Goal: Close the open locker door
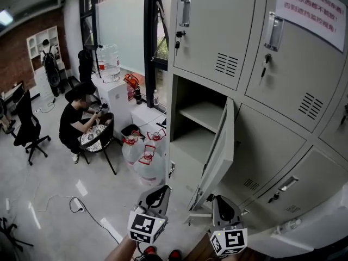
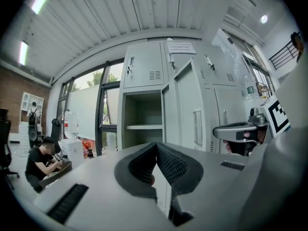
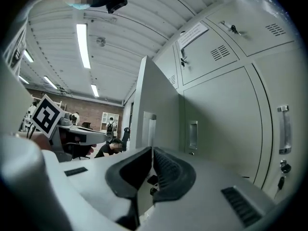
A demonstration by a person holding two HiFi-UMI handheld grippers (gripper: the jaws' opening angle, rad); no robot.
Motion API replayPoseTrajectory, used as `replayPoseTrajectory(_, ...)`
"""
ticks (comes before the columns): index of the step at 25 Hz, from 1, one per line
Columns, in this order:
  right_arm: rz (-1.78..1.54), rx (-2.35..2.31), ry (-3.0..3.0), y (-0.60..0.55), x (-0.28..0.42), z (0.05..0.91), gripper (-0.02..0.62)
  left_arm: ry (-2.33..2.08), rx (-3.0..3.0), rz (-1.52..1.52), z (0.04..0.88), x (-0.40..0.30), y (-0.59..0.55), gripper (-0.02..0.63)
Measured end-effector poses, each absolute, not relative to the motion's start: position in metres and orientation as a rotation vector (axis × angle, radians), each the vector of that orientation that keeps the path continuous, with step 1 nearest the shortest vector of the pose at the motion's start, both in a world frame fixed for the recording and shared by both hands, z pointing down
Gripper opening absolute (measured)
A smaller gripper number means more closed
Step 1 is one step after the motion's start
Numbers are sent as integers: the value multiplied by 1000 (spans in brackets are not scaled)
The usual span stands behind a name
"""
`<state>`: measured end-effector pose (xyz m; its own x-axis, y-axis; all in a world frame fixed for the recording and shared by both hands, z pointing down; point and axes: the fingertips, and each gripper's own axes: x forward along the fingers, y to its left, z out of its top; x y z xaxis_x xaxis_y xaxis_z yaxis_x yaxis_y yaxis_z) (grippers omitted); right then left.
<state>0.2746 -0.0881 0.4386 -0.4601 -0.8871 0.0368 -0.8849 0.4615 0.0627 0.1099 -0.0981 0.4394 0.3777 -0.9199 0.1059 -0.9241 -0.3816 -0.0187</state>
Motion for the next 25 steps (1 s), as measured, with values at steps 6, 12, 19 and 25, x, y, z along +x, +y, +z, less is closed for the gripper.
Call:
replayPoseTrajectory(6, -40, 1491, -2775, -89, 265, 431, 25, -1818, 2500, 136, 441, 97, -91, 21)
replayPoseTrajectory(12, 96, 1282, -2975, -86, 249, 422, 153, -1859, 2469, 134, 439, 94, -87, 21)
replayPoseTrajectory(19, 17, 1140, -3017, -84, 231, 419, 268, -1885, 2442, 159, 442, 88, -89, 21)
replayPoseTrajectory(25, 10, 1105, -2998, -91, 213, 424, 273, -1904, 2429, 166, 442, 81, -89, 21)
